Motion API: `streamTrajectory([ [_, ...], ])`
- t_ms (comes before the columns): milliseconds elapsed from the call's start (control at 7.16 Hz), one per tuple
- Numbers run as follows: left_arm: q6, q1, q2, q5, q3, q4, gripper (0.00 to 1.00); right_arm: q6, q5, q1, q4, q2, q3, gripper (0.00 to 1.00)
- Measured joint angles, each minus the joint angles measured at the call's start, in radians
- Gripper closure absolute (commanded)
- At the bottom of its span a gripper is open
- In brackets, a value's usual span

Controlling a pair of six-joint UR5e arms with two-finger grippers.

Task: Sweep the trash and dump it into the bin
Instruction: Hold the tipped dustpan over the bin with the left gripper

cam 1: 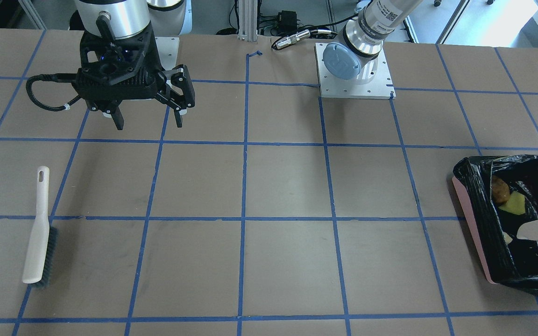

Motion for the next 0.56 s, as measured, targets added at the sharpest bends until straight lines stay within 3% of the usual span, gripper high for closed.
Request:
streamTrajectory([
  [279,-0.125,0.000,-0.009,0.082,-0.029,0.166,1.00,0.002,-0.001,0.001,-0.004,-0.006,0.000,0.00],
  [559,-0.174,-0.005,0.001,0.116,-0.019,0.186,1.00,0.004,-0.002,0.001,-0.010,-0.014,0.000,0.00],
])
